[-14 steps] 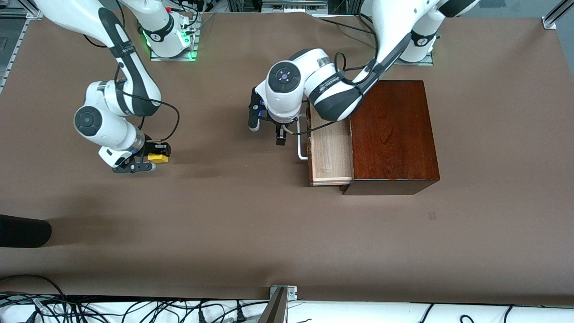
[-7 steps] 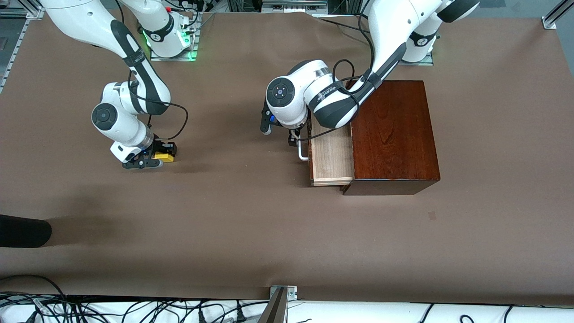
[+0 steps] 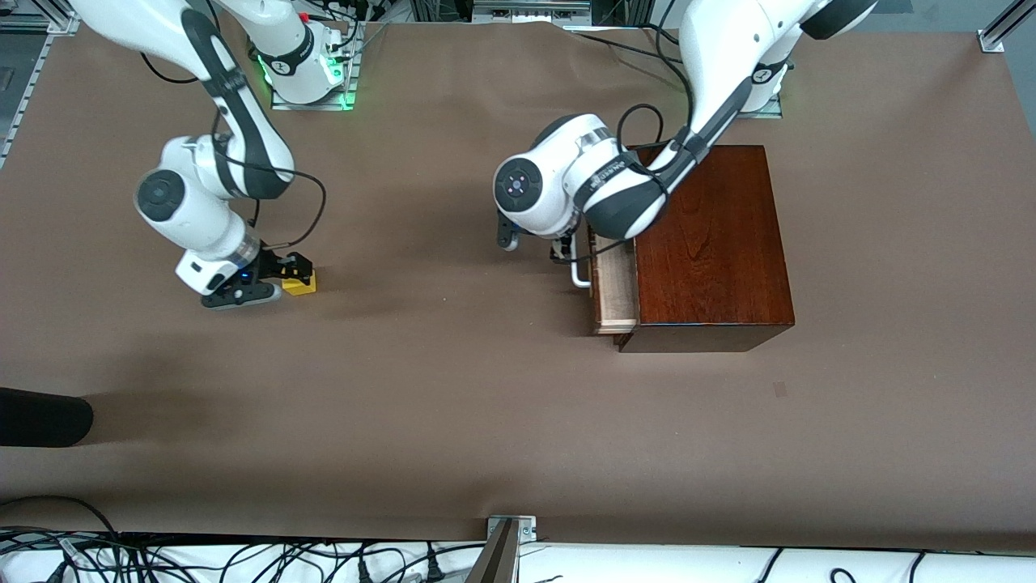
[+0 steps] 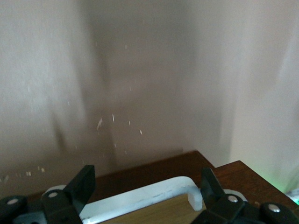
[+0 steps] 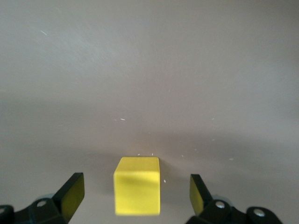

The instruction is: Open drawer, take yellow block, close drawer

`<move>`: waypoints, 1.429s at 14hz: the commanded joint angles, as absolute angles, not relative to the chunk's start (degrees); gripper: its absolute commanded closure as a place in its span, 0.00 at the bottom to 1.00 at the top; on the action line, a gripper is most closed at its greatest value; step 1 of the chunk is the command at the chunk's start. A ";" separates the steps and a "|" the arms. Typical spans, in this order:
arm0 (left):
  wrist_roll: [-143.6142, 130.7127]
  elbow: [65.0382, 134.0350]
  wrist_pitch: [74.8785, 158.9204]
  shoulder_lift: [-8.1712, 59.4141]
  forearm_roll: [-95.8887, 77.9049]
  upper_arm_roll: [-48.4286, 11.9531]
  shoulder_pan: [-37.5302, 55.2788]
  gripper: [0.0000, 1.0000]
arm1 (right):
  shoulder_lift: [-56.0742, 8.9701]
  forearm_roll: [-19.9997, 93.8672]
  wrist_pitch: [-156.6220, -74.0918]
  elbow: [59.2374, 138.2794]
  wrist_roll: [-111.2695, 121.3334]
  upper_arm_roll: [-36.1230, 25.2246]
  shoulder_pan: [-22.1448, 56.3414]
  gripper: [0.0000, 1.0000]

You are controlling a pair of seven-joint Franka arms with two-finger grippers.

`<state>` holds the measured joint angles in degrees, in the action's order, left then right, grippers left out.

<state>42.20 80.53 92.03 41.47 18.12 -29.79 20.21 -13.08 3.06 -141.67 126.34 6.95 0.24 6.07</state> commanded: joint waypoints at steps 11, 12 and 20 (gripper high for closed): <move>43.07 79.03 88.16 36.84 19.60 -29.62 16.52 0.00 | 4.03 3.96 -96.52 100.64 3.79 0.26 5.36 0.00; 43.07 78.23 88.15 35.26 19.43 -29.71 16.52 0.00 | 4.04 3.78 -94.85 98.55 3.95 0.26 5.36 0.00; 43.77 71.90 83.60 23.48 13.10 -29.71 2.83 0.00 | 2.46 -2.38 -90.71 91.58 4.13 0.09 5.54 0.00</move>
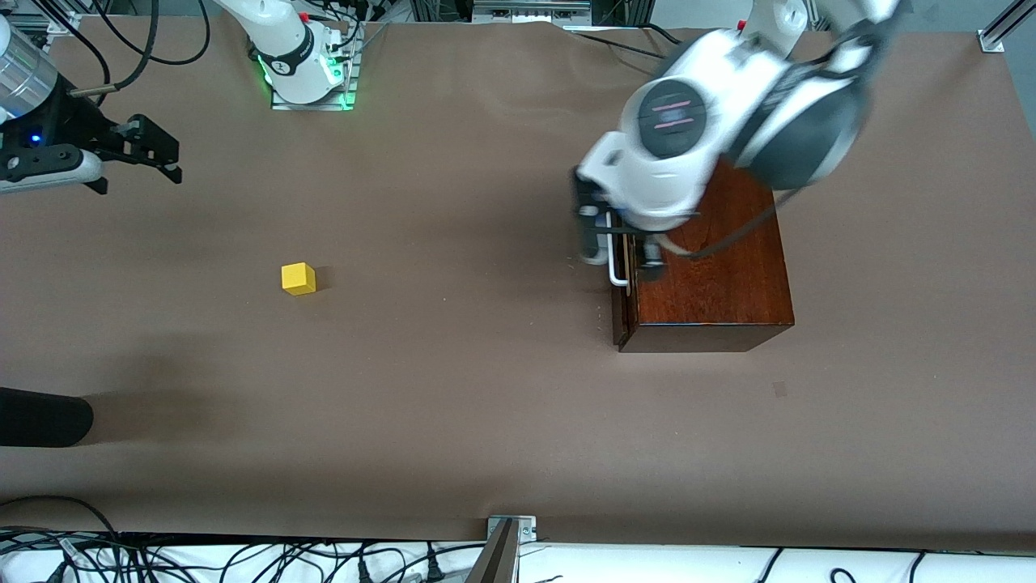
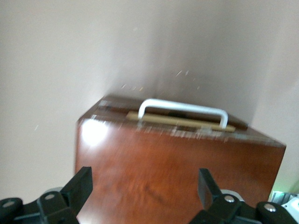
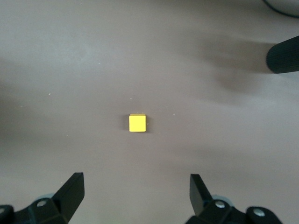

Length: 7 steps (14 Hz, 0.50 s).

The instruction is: Open drawer, take yellow block, close drawer

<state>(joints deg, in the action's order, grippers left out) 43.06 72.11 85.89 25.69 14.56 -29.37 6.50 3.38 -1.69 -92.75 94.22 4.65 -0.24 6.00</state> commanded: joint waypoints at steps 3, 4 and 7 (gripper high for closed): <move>43.51 68.39 82.09 22.77 12.92 -29.01 -2.97 0.00 | 2.20 -2.03 -90.70 91.49 4.04 0.26 5.54 0.00; 42.90 68.81 82.52 21.11 12.92 -26.65 -3.42 0.00 | 2.20 -1.50 -90.70 91.49 3.87 0.26 5.54 0.00; 39.13 74.93 84.37 14.27 3.29 -14.99 -2.29 0.00 | 2.55 0.09 -90.44 91.58 3.78 0.79 5.80 0.00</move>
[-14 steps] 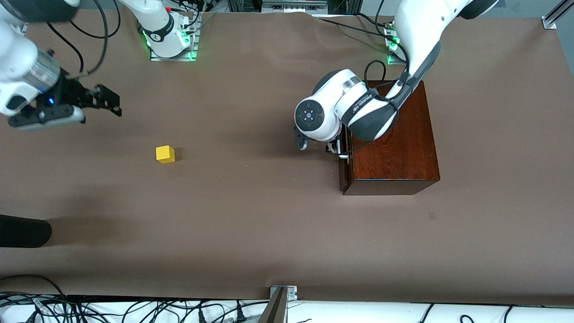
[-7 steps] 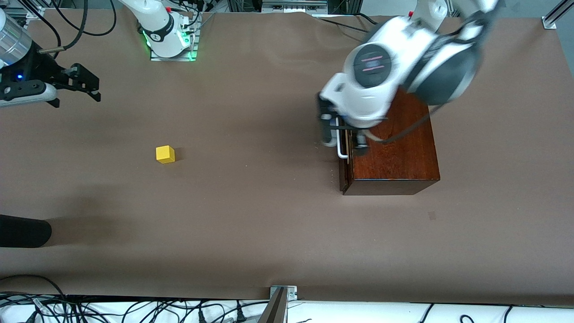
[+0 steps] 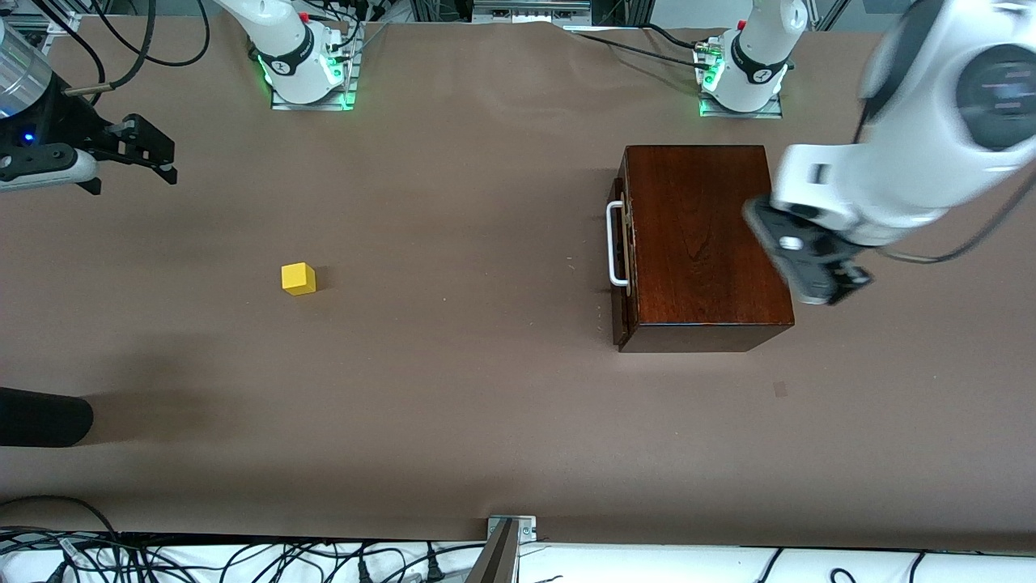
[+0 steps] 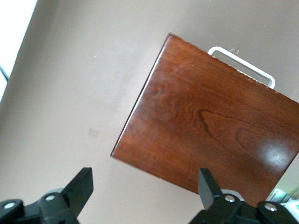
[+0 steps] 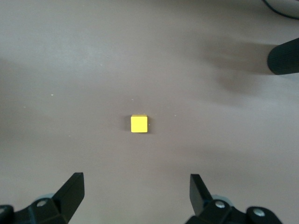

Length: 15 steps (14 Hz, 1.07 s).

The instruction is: Open drawer, take yellow block, close drawer

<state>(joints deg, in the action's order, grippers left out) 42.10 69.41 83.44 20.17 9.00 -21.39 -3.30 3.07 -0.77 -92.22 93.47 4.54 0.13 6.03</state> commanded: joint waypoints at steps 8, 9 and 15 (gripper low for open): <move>0.22 94.04 95.28 -1.32 -0.97 -5.36 -0.79 0.00 | 2.37 0.18 -89.12 91.67 4.31 0.53 5.71 0.00; -0.95 94.91 95.27 -1.58 -0.88 -4.93 -0.79 0.00 | 2.29 0.18 -89.03 91.67 4.31 0.53 5.71 0.00; -0.61 99.48 95.19 -3.25 -0.70 -3.08 -0.79 0.00 | 2.20 0.09 -88.86 91.67 4.48 0.35 5.71 0.00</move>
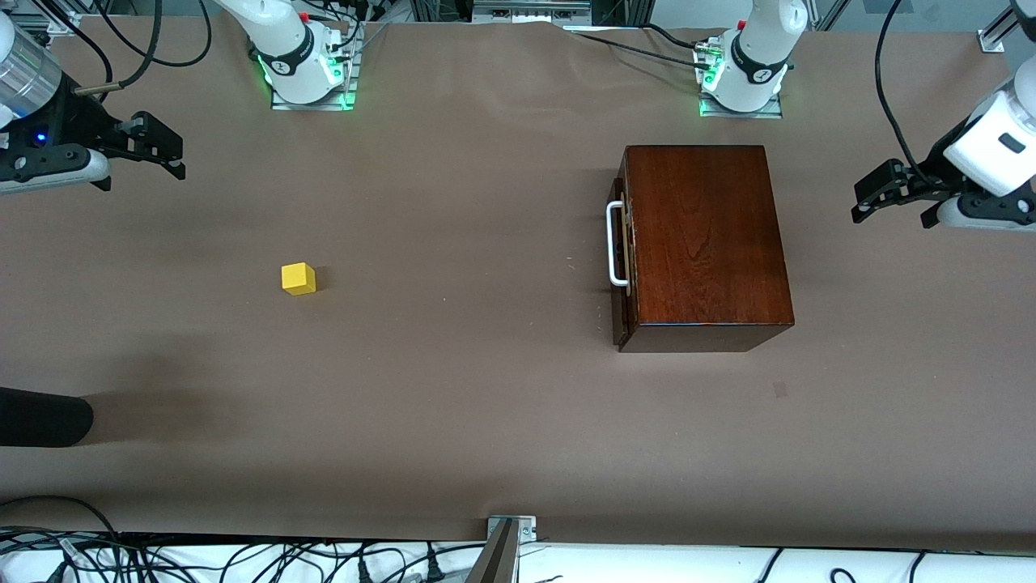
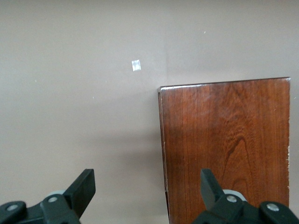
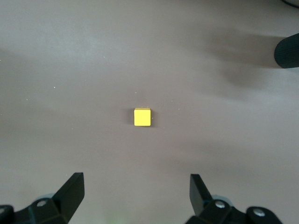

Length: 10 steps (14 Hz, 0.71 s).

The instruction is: Open drawer, take yellow block, close drawer

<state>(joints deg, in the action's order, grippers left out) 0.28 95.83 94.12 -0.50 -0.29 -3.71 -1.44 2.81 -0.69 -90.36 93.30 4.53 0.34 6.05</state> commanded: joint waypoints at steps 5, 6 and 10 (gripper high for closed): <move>-1.23 99.67 95.27 -3.69 -0.70 -2.90 0.09 0.00 | 1.49 -0.96 -90.17 91.50 4.40 0.09 5.27 0.00; -1.23 99.67 95.27 -3.69 -0.70 -2.90 0.09 0.00 | 1.41 -0.97 -90.44 91.41 4.39 0.09 5.27 0.00; -1.23 99.58 95.19 -4.04 -0.70 -2.90 1.05 0.00 | 1.49 -0.62 -91.05 91.23 3.69 0.18 5.36 0.00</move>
